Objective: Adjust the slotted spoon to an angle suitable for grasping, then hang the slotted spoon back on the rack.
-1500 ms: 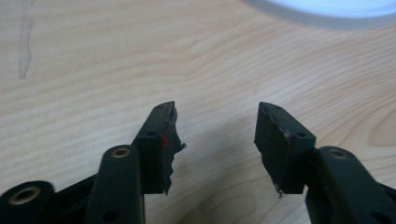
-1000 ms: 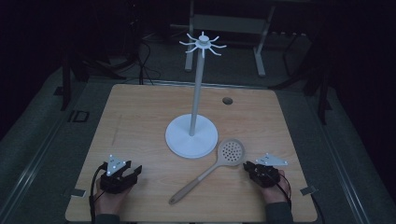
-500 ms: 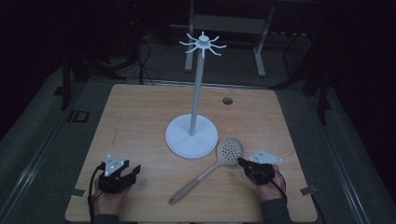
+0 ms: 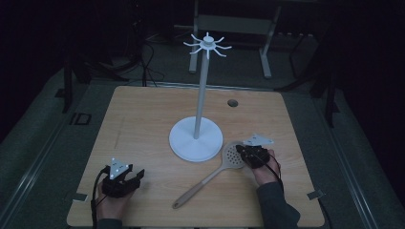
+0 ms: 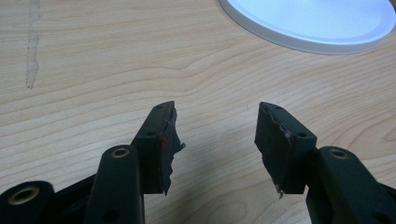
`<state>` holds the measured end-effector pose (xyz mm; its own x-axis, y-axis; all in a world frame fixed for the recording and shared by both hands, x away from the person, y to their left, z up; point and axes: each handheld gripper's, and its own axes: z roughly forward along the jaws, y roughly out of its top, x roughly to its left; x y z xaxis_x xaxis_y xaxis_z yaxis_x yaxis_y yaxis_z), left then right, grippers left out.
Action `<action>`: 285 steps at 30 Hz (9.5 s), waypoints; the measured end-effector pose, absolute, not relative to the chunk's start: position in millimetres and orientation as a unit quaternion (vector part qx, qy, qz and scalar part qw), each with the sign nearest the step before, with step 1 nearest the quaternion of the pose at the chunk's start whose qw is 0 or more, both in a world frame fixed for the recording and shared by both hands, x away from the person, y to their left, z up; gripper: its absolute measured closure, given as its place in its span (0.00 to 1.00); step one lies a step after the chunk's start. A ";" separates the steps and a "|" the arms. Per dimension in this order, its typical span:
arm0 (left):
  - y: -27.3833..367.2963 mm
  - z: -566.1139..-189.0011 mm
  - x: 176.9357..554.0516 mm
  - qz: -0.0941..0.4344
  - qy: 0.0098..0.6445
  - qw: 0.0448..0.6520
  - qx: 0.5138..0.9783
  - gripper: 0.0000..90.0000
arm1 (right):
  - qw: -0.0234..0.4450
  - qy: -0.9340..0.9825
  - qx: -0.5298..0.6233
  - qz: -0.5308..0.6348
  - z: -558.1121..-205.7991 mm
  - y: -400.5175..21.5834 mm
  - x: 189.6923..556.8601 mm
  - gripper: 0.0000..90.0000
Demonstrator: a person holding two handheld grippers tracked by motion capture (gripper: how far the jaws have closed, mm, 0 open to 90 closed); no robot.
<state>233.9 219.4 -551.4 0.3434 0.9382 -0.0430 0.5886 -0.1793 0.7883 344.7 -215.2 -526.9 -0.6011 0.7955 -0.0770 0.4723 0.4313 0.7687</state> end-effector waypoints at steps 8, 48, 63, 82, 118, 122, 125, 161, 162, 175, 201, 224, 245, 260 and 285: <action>220.2 -551.9 234.4 0.233 0.527 0.369 0.729 0.53 | 0.223 0.824 0.400 0.334 -533.9 -214.7 355.4 1.00; 219.5 -553.6 235.3 0.231 0.531 0.364 0.729 0.53 | 0.181 0.835 0.403 0.329 -536.0 -234.7 298.2 0.99; 219.7 -553.4 235.3 0.231 0.531 0.366 0.728 0.53 | 0.191 0.841 0.368 0.347 -509.8 -216.3 304.7 0.93; 219.7 -553.1 235.4 0.230 0.530 0.368 0.728 0.52 | 0.194 0.880 0.293 0.320 -480.0 -160.2 343.7 0.89; 220.4 -552.9 235.5 0.229 0.531 0.369 0.728 0.52 | 0.128 0.926 0.251 0.253 -535.5 -115.0 382.6 0.87; 220.6 -553.3 235.8 0.229 0.532 0.368 0.728 0.52 | 0.115 0.924 0.255 0.260 -534.7 -124.0 381.1 0.87; 220.7 -553.2 235.6 0.228 0.532 0.368 0.727 0.52 | 0.119 0.926 0.252 0.253 -534.0 -131.7 376.2 0.87; 219.6 -553.5 235.9 0.228 0.532 0.369 0.727 0.52 | 0.091 0.934 0.283 0.197 -530.2 -169.3 382.6 0.77; 219.6 -553.6 236.0 0.228 0.532 0.370 0.727 0.52 | 0.088 0.936 0.282 0.192 -531.3 -167.6 384.0 0.78; 218.5 -553.6 236.1 0.227 0.530 0.366 0.730 0.52 | 0.061 0.940 0.291 0.165 -535.9 -161.7 392.2 0.82; 217.3 -553.8 237.1 0.228 0.530 0.366 0.731 0.52 | 0.096 0.935 0.270 0.211 -521.5 -169.3 372.9 0.82; 218.3 -553.0 236.2 0.230 0.532 0.368 0.727 0.52 | 0.123 0.908 0.279 0.286 -493.7 -184.7 363.9 0.82; 217.6 -553.5 236.6 0.230 0.530 0.365 0.730 0.52 | 0.146 0.885 0.272 0.348 -470.1 -176.1 362.3 0.82; 217.0 -553.5 236.9 0.230 0.530 0.365 0.730 0.52 | 0.164 0.864 0.270 0.393 -453.2 -174.6 359.8 0.82; 217.9 -553.1 236.7 0.230 0.531 0.366 0.729 0.51 | 0.204 0.798 0.272 0.497 -422.7 -180.4 353.9 0.83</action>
